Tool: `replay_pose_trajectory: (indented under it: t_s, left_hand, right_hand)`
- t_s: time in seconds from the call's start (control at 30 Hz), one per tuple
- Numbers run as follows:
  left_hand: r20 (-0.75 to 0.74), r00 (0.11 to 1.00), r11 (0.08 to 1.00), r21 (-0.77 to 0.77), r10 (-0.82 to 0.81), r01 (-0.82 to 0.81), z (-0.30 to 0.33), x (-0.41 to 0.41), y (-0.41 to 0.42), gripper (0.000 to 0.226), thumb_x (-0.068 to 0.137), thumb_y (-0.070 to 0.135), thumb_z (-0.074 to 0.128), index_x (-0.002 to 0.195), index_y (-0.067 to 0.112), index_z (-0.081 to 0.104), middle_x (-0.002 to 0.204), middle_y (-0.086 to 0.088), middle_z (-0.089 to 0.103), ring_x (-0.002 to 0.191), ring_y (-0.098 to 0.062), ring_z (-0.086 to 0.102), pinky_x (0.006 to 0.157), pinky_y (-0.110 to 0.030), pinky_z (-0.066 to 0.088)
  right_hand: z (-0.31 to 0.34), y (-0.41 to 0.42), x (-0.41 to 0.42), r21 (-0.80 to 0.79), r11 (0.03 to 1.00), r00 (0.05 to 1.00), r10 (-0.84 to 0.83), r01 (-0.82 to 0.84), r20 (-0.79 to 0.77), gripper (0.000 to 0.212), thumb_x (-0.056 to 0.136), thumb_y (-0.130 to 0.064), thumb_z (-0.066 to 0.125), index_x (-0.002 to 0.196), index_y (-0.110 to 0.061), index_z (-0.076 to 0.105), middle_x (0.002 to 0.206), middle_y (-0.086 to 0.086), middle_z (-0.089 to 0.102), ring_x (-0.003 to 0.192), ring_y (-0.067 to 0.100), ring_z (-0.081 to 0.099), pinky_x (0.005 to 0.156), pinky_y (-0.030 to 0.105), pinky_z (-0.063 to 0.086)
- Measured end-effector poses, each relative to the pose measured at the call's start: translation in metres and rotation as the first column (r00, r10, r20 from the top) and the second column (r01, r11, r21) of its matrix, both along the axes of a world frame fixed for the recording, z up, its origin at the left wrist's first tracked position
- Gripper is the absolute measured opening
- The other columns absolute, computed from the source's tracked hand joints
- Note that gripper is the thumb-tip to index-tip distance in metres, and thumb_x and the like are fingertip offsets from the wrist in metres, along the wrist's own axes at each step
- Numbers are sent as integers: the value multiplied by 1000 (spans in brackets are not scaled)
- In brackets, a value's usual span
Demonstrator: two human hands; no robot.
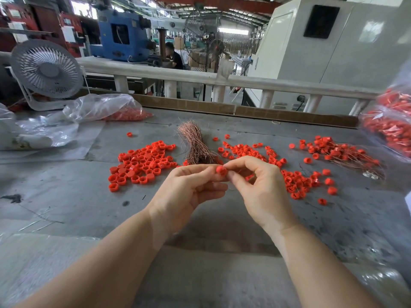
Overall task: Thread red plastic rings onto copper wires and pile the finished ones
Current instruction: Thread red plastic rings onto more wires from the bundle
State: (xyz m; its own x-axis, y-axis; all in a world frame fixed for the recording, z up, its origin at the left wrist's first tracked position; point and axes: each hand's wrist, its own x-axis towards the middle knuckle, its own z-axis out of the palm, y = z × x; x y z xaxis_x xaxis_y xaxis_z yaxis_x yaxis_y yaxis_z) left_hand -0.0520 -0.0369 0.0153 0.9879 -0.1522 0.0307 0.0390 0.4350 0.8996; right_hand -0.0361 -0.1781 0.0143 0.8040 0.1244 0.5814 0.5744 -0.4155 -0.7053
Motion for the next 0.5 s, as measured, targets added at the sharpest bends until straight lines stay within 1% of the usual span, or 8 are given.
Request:
replay_pose_trajectory:
  t_s: [0.07, 0.17, 0.2, 0.27, 0.37, 0.43, 0.5]
  left_hand:
    - [17, 1000, 1000, 19, -19, 19, 1, -1, 0, 18, 68, 9, 60, 78, 8, 76, 75, -8, 72, 64, -12, 67, 62, -21, 57]
    - [39, 999, 997, 73, -1, -2, -2, -1, 0, 18, 81, 2, 57, 85, 9, 74, 78, -9, 72, 64, -13, 67, 61, -21, 56]
    - [46, 999, 996, 90, 9, -13, -3, 0, 0, 16, 82, 4, 57, 86, 7, 73, 78, -10, 72, 64, -13, 67, 60, -21, 56]
    - [59, 998, 993, 114, 31, -37, -5, 0, 1, 16, 76, 13, 62, 85, 6, 72, 78, -10, 72, 62, -12, 66, 59, -21, 55]
    - [73, 996, 988, 140, 59, -69, -5, 0, 0, 15, 67, 24, 67, 72, 10, 72, 73, -8, 71, 58, -11, 64, 55, -20, 53]
    - [78, 994, 985, 152, 75, -86, -6, 0, -1, 14, 65, 26, 68, 66, 12, 71, 69, -8, 69, 55, -11, 62, 52, -19, 51]
    - [89, 992, 982, 161, 88, -102, -6, 0, -1, 14, 65, 26, 69, 65, 12, 69, 66, -7, 67, 53, -11, 61, 51, -20, 50]
  right_hand:
    - [2, 0, -1, 47, 999, 1000, 12, -11, -20, 29, 82, -5, 67, 72, -32, 66, 65, -17, 65, 61, 0, 55, 57, 10, 39]
    - [2, 0, -1, 53, 998, 999, 25, -23, -28, 29, 82, -5, 67, 71, -32, 65, 63, -17, 64, 60, -1, 54, 56, 8, 39]
    - [2, 0, -1, 41, 999, 999, 24, -23, -25, 28, 83, -5, 67, 72, -31, 65, 63, -18, 63, 61, -2, 55, 56, 8, 39]
    - [1, 0, -1, 31, 999, 999, 32, -32, -22, 24, 83, -4, 66, 75, -26, 67, 62, -18, 63, 61, -3, 56, 56, 7, 39]
    - [1, 1, -1, 36, 996, 997, 76, -76, -17, 20, 84, -1, 65, 78, -20, 68, 60, -23, 62, 58, -6, 55, 55, 5, 37]
    - [1, 1, -2, 29, 995, 995, 96, -96, -14, 21, 84, -2, 65, 78, -22, 68, 61, -27, 61, 57, -7, 55, 54, 4, 37]
    - [0, 0, -2, 15, 995, 995, 95, -95, -25, 24, 85, -6, 65, 78, -28, 66, 65, -24, 63, 58, -4, 54, 55, 8, 39]
